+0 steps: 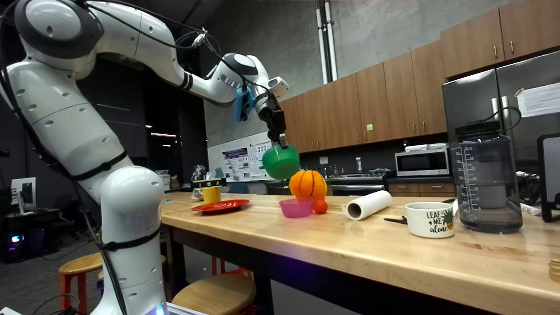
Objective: Lift the blue and green bowl, pour some of its content into the purple bowl and then put it back on the table
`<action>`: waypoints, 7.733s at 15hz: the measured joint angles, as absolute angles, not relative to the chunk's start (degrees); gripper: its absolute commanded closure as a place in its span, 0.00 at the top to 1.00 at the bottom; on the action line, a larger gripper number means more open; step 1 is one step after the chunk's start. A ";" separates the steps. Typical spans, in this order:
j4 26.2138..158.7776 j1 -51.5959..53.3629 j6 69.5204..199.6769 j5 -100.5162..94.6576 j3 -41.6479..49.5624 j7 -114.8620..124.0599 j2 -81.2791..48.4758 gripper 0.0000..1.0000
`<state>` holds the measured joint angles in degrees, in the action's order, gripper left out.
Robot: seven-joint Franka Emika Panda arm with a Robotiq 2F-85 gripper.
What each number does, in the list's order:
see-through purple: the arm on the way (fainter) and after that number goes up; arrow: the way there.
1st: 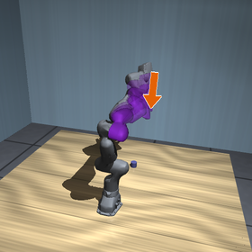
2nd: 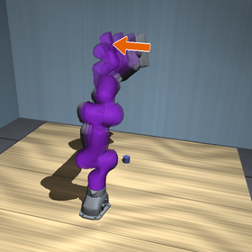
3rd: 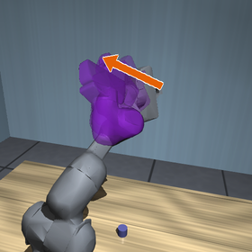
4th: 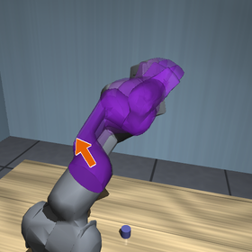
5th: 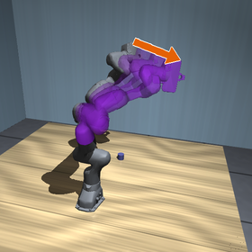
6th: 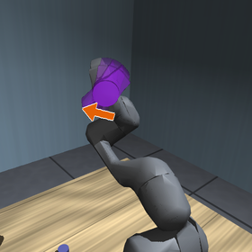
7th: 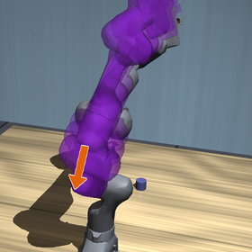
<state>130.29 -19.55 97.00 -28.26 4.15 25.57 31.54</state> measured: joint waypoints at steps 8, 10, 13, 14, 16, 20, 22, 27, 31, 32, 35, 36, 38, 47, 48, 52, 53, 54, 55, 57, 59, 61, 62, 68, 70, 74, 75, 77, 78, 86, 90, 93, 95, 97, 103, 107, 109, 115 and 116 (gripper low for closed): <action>122.85 -17.38 90.30 -37.46 0.98 26.98 23.72 0.02; 121.90 -16.00 88.54 -39.29 0.66 27.60 21.91 0.02; 121.02 -13.89 86.52 -41.54 0.44 28.64 19.57 0.02; 120.73 -13.22 85.77 -42.26 0.40 28.91 18.84 0.02; 120.17 -12.07 84.07 -43.96 0.31 29.63 17.52 0.02; 119.08 -10.58 80.37 -47.49 0.27 30.25 15.29 0.02; 118.90 -10.16 78.92 -48.90 0.29 30.38 14.48 0.02; 118.39 -8.96 76.21 -51.35 0.30 30.47 12.73 0.02; 117.94 -8.13 75.45 -52.33 0.32 30.52 11.43 0.02; 117.83 -7.98 75.33 -52.60 0.32 30.53 11.12 0.02; 117.47 -7.70 75.06 -53.06 0.32 30.55 10.31 0.02; 117.35 -7.63 74.97 -53.23 0.33 30.56 10.07 0.02; 117.01 -7.57 74.80 -53.61 0.34 30.56 9.66 0.02; 115.26 -6.98 73.43 -55.12 0.35 30.56 7.71 0.02; 115.11 -6.85 73.20 -55.44 0.36 30.56 7.50 0.02; 114.51 -6.47 72.56 -56.46 0.36 30.56 6.52 0.02; 114.44 -6.41 72.53 -56.47 0.36 30.56 6.26 0.02; 114.44 -6.33 72.52 -56.47 0.37 30.56 6.07 0.02; 114.44 -6.28 72.52 -56.47 0.37 30.56 5.84 0.02; 114.45 -6.16 72.52 -56.47 0.37 30.56 5.31 0.02; 114.45 -5.99 72.52 -56.47 0.37 30.56 4.75 0.02; 114.45 -5.79 72.47 -56.48 0.37 30.56 4.27 0.02; 114.45 -5.69 72.42 -56.48 0.37 30.56 4.04 0.02; 114.45 -5.08 71.36 -57.33 0.37 30.56 3.10 0.02; 114.45 -4.94 71.04 -57.71 0.37 30.55 2.81 0.02; 114.45 -4.61 70.41 -58.11 0.36 30.52 2.19 0.02; 114.45 -4.52 70.28 -58.24 0.36 30.52 2.03 0.02; 114.45 -4.32 70.05 -58.37 0.36 30.51 1.68 0.02; 114.45 -4.21 69.97 -58.43 0.36 30.49 1.55 0.02; 114.43 -3.23 68.85 -60.93 0.29 29.92 0.67 0.02; 114.10 -2.81 68.01 -62.42 0.28 29.42 0.14 0.02; 113.82 -2.33 67.44 -63.20 0.23 28.88 -0.22 0.02; 113.63 -1.97 67.10 -63.82 0.17 28.47 -0.50 0.02; 113.49 -1.69 66.84 -64.19 0.09 28.00 -0.80 0.02; 113.15 -0.93 65.76 -66.20 -0.07 26.56 -1.73 0.02; 113.09 -0.55 64.94 -67.48 -0.31 25.62 -2.23 0.02; 113.07 -0.45 64.67 -67.98 -0.48 25.12 -2.38 0.02; 113.02 -0.10 63.19 -70.36 -1.11 23.56 -2.94 0.02; 113.02 -0.01 62.90 -70.70 -1.23 23.28 -2.95 0.02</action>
